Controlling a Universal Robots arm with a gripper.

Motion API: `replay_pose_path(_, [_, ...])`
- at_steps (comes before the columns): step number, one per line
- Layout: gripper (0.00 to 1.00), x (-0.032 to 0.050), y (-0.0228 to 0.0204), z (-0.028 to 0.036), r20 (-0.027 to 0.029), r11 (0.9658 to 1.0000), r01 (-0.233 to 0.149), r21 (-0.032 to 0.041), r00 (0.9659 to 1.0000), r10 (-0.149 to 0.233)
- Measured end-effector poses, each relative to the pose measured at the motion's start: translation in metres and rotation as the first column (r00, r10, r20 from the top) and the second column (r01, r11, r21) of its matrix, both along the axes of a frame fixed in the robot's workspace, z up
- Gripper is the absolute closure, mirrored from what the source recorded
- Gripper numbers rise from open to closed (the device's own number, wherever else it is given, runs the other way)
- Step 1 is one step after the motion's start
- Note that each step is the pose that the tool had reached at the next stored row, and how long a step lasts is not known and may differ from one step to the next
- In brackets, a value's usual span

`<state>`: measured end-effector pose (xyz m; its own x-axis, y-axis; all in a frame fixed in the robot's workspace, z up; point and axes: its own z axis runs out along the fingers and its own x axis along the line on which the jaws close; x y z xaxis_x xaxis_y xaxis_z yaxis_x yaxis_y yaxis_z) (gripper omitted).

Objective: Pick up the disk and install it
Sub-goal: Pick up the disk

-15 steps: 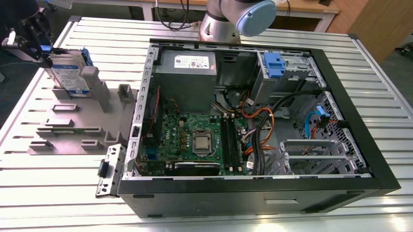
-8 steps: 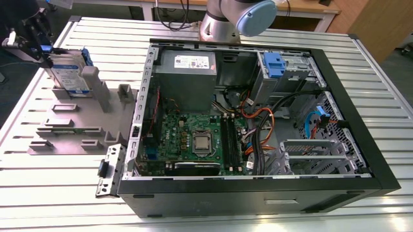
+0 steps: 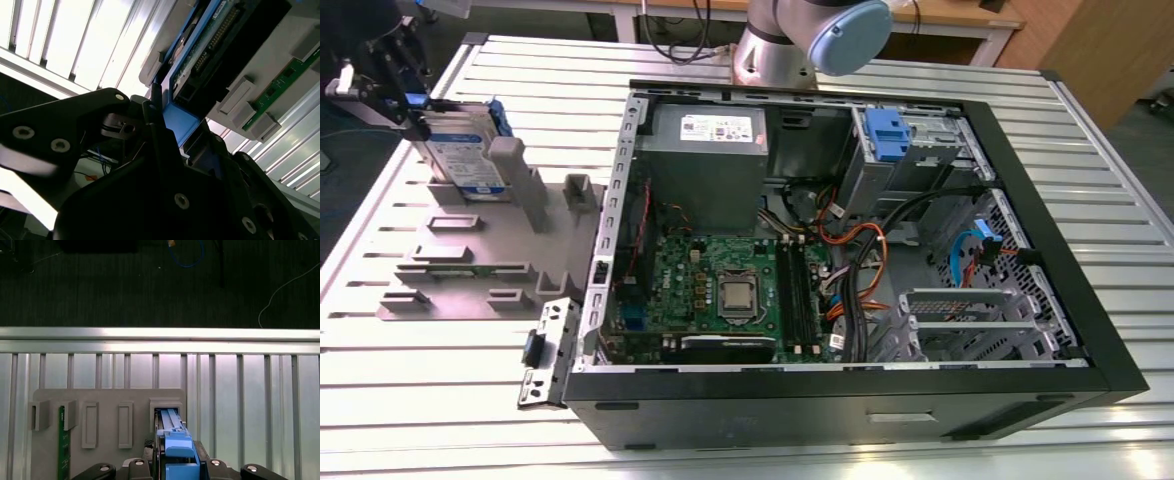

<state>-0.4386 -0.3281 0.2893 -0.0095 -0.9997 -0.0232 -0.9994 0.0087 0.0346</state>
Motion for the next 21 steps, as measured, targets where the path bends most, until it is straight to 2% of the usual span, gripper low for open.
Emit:
replay_pose_path(4, [0.59, 0.0000, 0.0000, 0.0000, 0.0000, 1.0000, 0.000, -0.0001, 1.0000, 0.000])
replay_pose_path(5, [0.63, 0.0000, 0.0000, 0.0000, 0.0002, 1.0000, 0.000, 0.0000, 1.0000, 0.000])
replay_pose_path(9, [0.63, 0.0000, 0.0000, 0.0003, 0.0004, 1.0000, 0.000, 0.0000, 1.0000, 0.000])
replay_pose_path(21, [0.63, 0.0000, 0.0000, 0.0077, 0.0005, 1.0000, 0.000, -0.0001, 1.0000, 0.000])
